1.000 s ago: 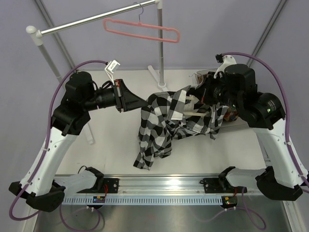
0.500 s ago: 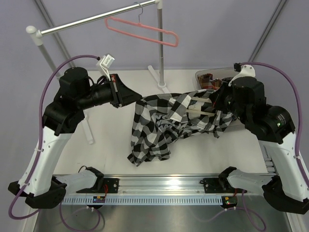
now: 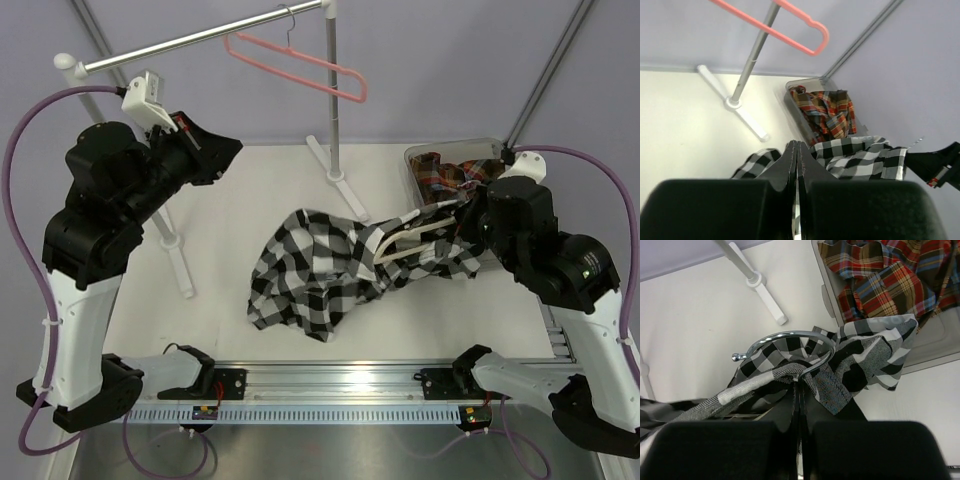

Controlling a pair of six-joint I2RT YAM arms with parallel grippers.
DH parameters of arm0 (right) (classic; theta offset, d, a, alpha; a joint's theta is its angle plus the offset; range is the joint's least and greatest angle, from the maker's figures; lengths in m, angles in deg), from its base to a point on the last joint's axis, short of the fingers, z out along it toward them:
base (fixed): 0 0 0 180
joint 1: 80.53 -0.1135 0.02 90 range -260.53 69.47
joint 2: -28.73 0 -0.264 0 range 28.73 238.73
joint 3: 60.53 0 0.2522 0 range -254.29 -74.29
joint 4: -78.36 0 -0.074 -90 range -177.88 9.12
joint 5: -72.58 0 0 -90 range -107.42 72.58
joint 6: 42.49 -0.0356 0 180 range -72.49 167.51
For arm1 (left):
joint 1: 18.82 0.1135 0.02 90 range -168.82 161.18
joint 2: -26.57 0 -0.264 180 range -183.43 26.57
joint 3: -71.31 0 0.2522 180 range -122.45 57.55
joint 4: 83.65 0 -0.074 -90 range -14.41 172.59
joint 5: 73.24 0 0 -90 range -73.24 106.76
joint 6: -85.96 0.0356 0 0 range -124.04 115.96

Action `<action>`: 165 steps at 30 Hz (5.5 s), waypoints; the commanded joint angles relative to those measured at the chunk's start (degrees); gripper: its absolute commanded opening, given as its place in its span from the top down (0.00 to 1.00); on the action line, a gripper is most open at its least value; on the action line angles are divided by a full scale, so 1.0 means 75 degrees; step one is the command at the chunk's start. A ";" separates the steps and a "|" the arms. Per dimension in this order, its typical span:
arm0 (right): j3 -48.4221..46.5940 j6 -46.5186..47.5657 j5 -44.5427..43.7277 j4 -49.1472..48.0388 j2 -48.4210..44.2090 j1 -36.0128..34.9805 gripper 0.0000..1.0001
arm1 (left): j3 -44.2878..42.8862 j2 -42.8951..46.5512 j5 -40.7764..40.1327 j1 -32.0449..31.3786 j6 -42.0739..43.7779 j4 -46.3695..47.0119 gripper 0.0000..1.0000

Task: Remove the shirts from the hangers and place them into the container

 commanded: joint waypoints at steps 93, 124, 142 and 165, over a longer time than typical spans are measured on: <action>-0.5233 0.1305 0.4230 0.0303 0.4411 -0.0286 1.00 | 0.1963 0.0185 0.5612 -0.0487 -0.0271 0.0362 0.87; 0.0260 0.1739 0.4919 -0.1230 0.1633 -0.0919 0.03 | 0.1002 0.0840 0.2164 -0.0651 0.0247 -0.2194 1.00; 0.0004 0.1692 0.4852 -0.2204 0.3086 -0.0931 0.27 | 0.0838 0.0993 0.2704 -0.0639 -0.0176 -0.1994 1.00; -0.0158 0.1820 0.1406 -0.1244 0.3192 -0.0404 0.51 | 0.0405 0.2164 0.1346 -0.0651 -0.0058 -0.4173 1.00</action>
